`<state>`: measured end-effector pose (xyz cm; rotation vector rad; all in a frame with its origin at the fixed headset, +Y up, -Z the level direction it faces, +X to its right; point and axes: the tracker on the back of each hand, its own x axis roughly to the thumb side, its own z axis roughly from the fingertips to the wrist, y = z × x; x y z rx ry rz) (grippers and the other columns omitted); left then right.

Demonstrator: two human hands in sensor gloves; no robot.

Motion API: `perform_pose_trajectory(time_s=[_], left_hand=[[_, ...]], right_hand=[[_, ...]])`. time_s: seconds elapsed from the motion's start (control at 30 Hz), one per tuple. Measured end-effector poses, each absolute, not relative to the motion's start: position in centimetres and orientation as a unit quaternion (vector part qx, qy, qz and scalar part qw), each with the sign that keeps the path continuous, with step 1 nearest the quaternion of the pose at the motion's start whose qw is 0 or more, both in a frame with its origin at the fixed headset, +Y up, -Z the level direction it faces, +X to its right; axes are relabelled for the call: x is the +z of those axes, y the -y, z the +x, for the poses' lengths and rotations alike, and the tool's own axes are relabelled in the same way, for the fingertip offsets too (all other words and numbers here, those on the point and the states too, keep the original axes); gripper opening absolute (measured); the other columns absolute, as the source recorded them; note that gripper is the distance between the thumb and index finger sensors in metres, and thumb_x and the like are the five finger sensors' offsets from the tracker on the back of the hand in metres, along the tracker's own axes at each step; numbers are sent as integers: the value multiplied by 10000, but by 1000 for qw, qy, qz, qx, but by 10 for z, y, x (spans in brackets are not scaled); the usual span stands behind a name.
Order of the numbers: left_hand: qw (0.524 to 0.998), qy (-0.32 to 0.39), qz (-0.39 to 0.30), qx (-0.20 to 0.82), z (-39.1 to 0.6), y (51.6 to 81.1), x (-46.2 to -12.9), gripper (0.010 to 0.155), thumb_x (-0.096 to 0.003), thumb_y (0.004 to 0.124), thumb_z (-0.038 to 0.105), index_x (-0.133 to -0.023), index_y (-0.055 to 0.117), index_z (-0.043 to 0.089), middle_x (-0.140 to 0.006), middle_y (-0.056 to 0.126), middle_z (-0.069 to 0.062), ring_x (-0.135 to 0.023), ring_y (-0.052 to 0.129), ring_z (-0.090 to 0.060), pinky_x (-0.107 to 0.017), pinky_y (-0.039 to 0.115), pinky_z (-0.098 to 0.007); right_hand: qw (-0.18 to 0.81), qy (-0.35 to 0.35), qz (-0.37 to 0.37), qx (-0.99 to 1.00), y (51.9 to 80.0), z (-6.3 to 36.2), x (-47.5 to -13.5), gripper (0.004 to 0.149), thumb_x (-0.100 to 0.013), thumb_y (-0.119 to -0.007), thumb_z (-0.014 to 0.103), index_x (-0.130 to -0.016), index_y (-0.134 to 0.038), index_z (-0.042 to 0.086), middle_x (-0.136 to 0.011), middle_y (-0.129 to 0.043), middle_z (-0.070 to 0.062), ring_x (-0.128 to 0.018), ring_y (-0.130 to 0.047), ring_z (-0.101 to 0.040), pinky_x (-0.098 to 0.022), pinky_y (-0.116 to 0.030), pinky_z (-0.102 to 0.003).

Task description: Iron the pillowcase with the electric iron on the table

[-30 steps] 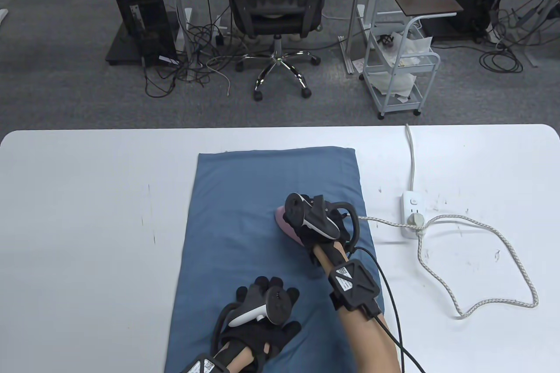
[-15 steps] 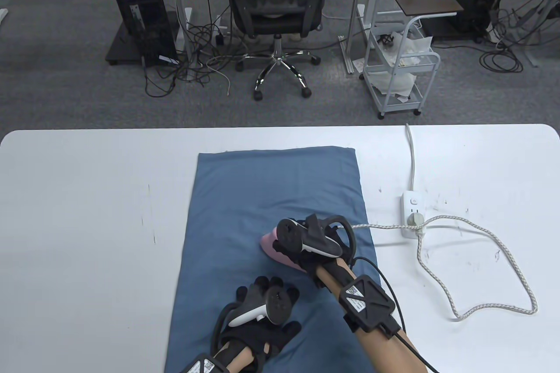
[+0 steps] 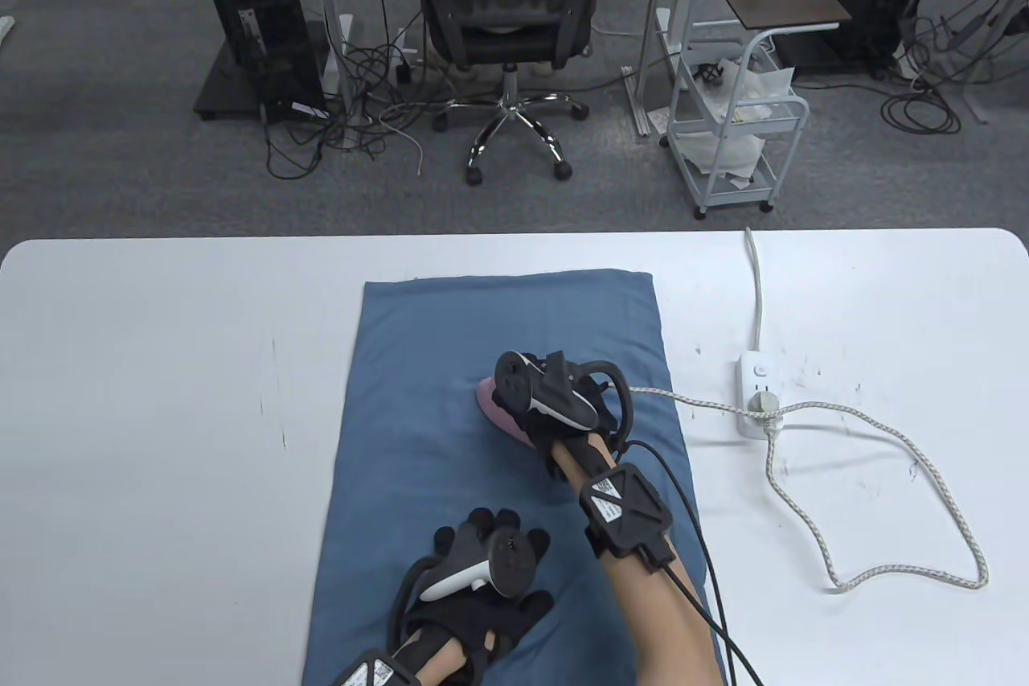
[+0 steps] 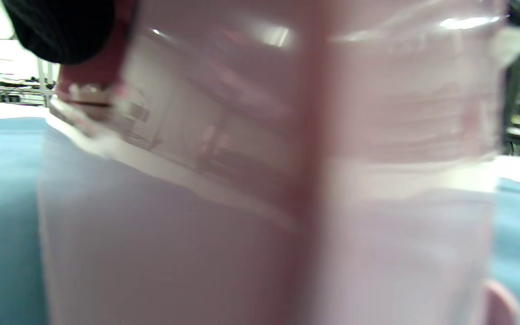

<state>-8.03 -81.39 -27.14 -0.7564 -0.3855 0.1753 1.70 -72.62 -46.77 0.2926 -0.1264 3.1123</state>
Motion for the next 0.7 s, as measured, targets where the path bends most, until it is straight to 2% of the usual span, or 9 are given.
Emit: perform_pose_trajectory(time_s=[0.13, 0.3, 0.5, 0.7], left_hand=[[908, 187, -366, 85, -80, 814, -271, 747, -503, 375, 646, -981, -156, 428, -996, -344, 22, -907, -350, -329, -595, -148, -662], [907, 187, -367, 86, -81, 814, -271, 746, -503, 375, 646, -981, -155, 428, -995, -344, 23, -907, -351, -327, -595, -148, -662], [908, 187, -366, 85, -80, 814, -271, 747, -502, 374, 647, -980, -157, 428, -996, -343, 23, -908, -351, -326, -596, -147, -663], [908, 187, -366, 85, -80, 814, -271, 748, -503, 375, 646, -981, -157, 427, -999, -339, 19, -909, -349, -327, -596, -148, -663]], right_hand=[[44, -6, 123, 991, 722, 22, -471, 589, -438, -741, 577, -865, -764, 171, -477, -941, 61, -269, -956, -70, -406, -905, -372], [84, 24, 202, 975, 717, 21, -433, 594, -434, -743, 578, -859, -776, 164, -461, -953, 68, -248, -965, -64, -382, -919, -368], [9, 28, 270, 962, 720, 10, -394, 597, -434, -736, 584, -866, -771, 174, -471, -952, 74, -260, -967, -59, -394, -919, -364], [6, 36, 280, 959, 725, -10, -399, 597, -437, -730, 580, -866, -772, 167, -459, -946, 72, -250, -957, -62, -385, -916, -367]])
